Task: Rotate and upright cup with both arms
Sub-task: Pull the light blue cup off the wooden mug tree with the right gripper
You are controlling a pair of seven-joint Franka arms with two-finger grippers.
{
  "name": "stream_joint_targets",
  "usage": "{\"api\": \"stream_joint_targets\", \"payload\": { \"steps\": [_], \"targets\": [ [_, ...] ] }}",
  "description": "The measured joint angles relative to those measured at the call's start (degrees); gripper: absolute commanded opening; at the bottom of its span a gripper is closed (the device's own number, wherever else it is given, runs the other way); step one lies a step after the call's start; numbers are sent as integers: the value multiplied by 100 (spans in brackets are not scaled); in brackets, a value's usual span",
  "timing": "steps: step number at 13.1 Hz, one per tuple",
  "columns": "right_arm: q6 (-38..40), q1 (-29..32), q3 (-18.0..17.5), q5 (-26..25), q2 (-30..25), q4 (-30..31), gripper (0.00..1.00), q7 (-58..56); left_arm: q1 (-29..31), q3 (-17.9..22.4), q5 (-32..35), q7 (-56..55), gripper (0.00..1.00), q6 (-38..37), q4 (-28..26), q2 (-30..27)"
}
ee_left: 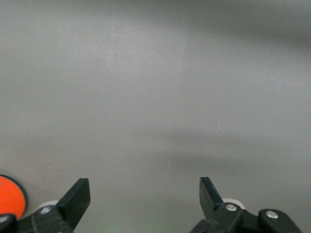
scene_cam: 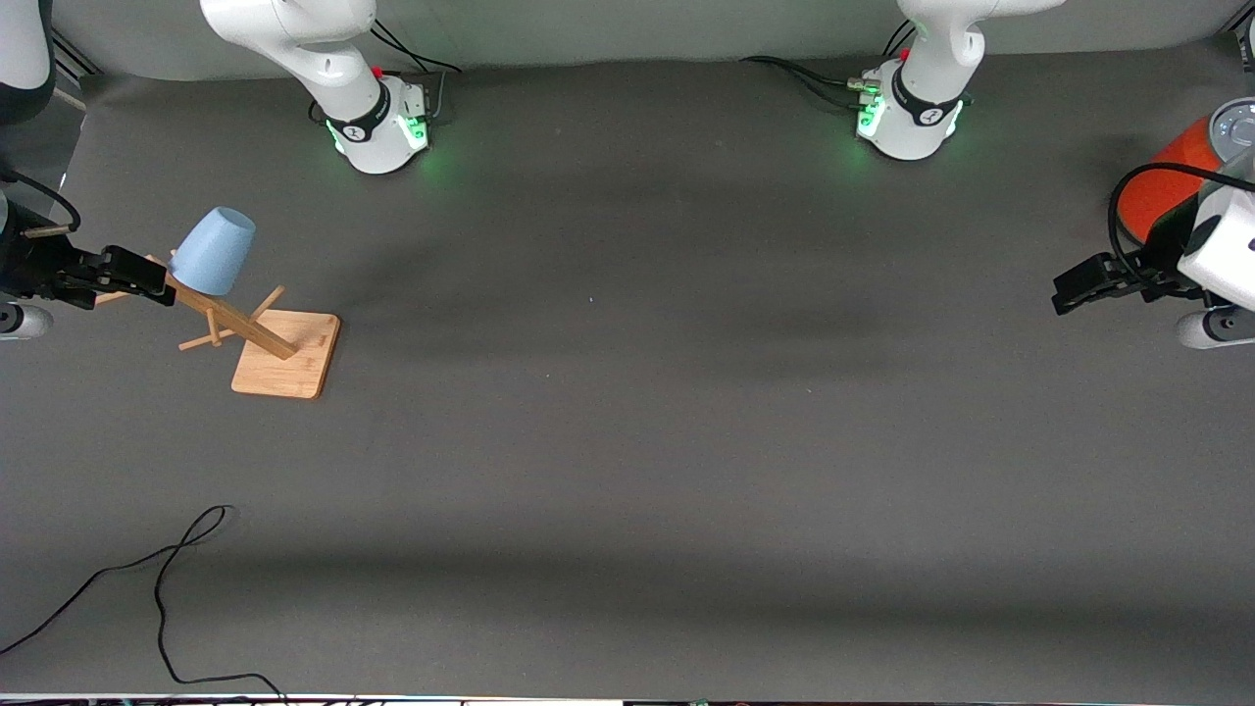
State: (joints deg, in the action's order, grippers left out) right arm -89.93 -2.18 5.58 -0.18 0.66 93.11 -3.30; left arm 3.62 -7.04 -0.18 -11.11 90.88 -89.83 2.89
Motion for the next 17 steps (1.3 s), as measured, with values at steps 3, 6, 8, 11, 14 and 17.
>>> {"api": "stream_joint_targets", "payload": {
  "steps": [3, 6, 8, 11, 14, 17],
  "targets": [
    [0, -4, -6, 0, 0, -12, 100, 0, -4, -2, -2, 0, 100, 0, 0, 0],
    [1, -7, -9, 0, 0, -18, 100, 0, -11, -10, -2, 0, 100, 4, 0, 0],
    [23, -9, -10, 0, -6, -10, 100, 0, -11, -10, -3, 0, 100, 4, 0, 0],
    [85, -1, 16, 0, -350, 431, 100, 0, -11, -10, -5, 0, 100, 7, 1, 0],
    [-81, 14, 173, -1, -1268, 1524, 100, 0, -17, -11, -7, 0, 100, 8, 2, 0],
    [-229, 23, 422, -3, -1946, 2208, 100, 43, -21, -12, -7, 0, 100, 8, 1, 0]
  ]
}}
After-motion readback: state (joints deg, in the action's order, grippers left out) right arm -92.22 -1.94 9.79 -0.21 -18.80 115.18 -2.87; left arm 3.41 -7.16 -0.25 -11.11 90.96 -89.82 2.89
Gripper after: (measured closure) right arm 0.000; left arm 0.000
